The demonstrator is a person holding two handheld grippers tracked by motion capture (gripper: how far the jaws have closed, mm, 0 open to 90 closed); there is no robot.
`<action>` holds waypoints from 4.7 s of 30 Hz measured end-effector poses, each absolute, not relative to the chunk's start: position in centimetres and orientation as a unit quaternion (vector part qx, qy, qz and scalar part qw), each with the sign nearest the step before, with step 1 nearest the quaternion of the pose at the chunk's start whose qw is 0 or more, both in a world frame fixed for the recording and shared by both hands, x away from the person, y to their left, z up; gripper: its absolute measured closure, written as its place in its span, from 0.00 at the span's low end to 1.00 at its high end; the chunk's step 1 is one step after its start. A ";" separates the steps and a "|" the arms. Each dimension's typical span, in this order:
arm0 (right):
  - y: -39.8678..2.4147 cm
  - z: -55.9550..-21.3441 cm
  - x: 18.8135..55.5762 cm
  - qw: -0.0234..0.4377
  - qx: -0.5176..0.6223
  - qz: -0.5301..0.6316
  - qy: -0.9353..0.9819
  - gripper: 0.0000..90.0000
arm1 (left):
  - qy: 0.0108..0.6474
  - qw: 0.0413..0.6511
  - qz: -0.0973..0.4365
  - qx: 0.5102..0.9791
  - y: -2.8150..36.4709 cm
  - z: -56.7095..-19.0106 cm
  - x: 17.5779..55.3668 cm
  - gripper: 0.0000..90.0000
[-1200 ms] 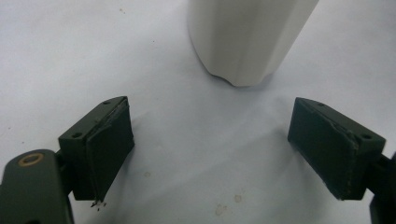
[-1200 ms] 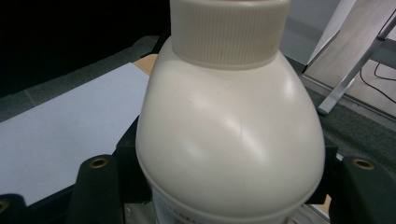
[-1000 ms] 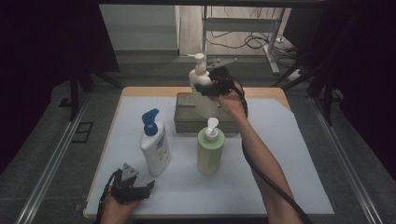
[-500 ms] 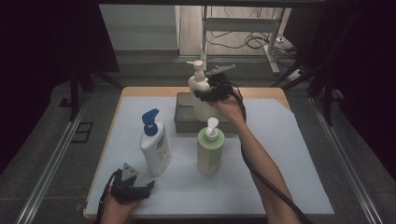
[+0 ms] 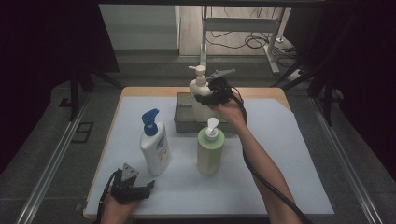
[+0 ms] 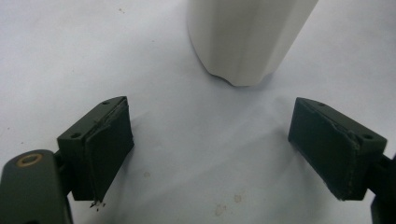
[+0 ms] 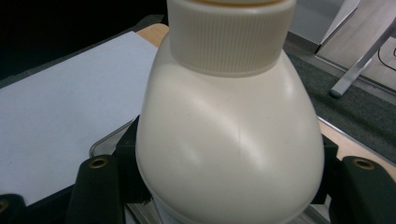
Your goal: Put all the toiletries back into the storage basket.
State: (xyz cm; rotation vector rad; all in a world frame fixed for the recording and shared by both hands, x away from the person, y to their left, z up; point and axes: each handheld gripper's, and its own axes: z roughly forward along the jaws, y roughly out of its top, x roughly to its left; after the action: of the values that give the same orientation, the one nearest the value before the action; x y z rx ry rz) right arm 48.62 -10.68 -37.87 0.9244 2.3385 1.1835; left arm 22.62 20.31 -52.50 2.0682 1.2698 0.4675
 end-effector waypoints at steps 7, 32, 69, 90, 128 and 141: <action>-11.1 -38.8 48.2 0.177 0.324 0.417 0.831 0.40 | 0.485 0.329 0.179 0.791 20.3 -52.5 22.6 0.15; -12.3 -40.4 47.7 0.166 0.326 0.414 0.834 0.39 | 0.485 0.328 0.180 0.791 20.3 -52.5 22.6 0.15; -15.7 -40.5 45.5 0.141 0.326 0.423 0.834 0.45 | 0.484 0.328 0.180 0.791 20.3 -52.5 22.6 0.15; -18.3 -41.6 46.3 0.158 0.371 0.408 0.819 0.96 | 0.484 0.326 0.180 0.792 20.3 -52.5 22.6 0.15; -14.0 -45.6 49.1 0.112 0.368 0.393 0.835 0.98 | 0.484 0.327 0.180 0.791 20.3 -52.5 22.6 0.15; -12.6 -46.0 49.3 0.104 0.364 0.392 0.839 0.98 | 0.485 0.326 0.179 0.791 20.2 -52.5 22.7 0.15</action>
State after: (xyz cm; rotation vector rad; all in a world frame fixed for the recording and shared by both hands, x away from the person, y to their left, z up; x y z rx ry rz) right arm 49.34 -12.56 -46.00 1.0737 2.4729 1.1550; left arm 22.66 20.25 -52.48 2.0734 1.2706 0.4688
